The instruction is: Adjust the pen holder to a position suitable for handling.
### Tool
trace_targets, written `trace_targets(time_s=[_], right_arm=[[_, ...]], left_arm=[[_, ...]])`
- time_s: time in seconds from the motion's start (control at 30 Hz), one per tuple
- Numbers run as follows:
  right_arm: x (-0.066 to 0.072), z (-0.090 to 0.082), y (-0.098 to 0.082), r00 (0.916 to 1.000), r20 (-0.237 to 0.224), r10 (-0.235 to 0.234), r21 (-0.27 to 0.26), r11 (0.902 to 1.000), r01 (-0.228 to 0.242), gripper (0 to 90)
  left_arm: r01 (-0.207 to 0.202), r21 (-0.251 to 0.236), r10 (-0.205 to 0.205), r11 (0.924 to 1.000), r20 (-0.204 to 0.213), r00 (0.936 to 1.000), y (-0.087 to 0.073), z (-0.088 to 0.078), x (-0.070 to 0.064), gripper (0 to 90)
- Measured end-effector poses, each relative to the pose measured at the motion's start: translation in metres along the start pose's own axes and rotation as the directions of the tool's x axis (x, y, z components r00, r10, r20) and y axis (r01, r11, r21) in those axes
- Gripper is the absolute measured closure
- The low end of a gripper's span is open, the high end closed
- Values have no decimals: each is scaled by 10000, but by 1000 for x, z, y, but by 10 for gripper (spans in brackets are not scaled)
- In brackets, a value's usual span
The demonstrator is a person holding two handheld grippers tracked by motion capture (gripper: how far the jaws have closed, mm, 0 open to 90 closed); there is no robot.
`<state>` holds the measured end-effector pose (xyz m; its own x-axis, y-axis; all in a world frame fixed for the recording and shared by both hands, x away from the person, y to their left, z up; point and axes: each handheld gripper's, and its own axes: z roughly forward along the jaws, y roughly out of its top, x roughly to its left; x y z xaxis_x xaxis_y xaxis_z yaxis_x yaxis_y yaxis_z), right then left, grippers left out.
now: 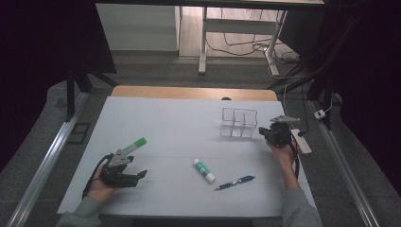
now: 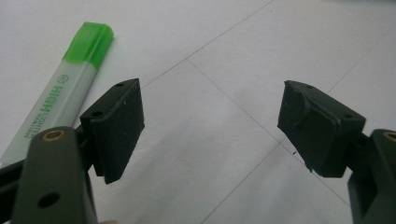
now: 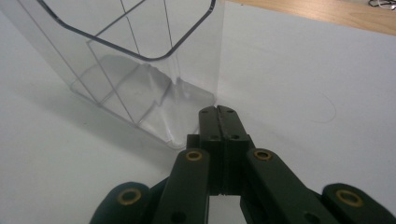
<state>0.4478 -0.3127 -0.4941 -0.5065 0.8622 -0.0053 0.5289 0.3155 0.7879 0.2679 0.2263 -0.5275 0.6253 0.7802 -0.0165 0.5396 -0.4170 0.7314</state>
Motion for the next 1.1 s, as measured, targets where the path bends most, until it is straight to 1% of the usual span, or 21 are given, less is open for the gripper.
trace_targets(time_s=[0.17,0.2,0.23,0.37,0.47,0.63,0.7,0.77,0.9,0.97,1.1], right_arm=[[-1,5,3,10000,-55,73,-62,10000,-74,889],[-1,6,4,10000,-42,58,3,10000,-58,889],[-1,9,4,9999,-84,99,-96,9999,-100,889],[-1,12,6,9997,-171,158,-35,9999,-158,889],[-1,14,6,9995,-221,225,-185,9996,-229,889],[-1,19,6,9995,-254,198,-42,9998,-199,889],[0,20,6,9993,-318,190,-88,9998,-193,889],[1,20,7,9996,-227,157,-96,9998,-159,889],[0,22,6,9993,-266,280,-131,9995,-284,889],[0,23,6,9995,-208,235,-117,9997,-237,889],[3,23,7,9994,-242,234,-161,9996,-237,890]], left_arm=[[-10,31,10,10000,-15,10000,0,0,0,220],[-15,31,15,10000,-15,10000,0,0,0,220],[-24,27,24,10000,-18,10000,0,0,0,220],[-3,36,3,10000,-21,10000,0,0,0,220],[1,40,-1,10000,-10,10000,0,0,0,220],[-20,49,20,10000,1,10000,-1,0,1,220],[-16,52,16,10000,4,10000,-1,0,1,220],[-21,64,21,10000,8,10000,-1,1,1,220],[-80,92,80,9999,7,10000,-1,1,0,220],[-85,100,85,9999,8,10000,-1,1,0,221],[-97,114,97,9999,23,10000,-1,1,0,221]])
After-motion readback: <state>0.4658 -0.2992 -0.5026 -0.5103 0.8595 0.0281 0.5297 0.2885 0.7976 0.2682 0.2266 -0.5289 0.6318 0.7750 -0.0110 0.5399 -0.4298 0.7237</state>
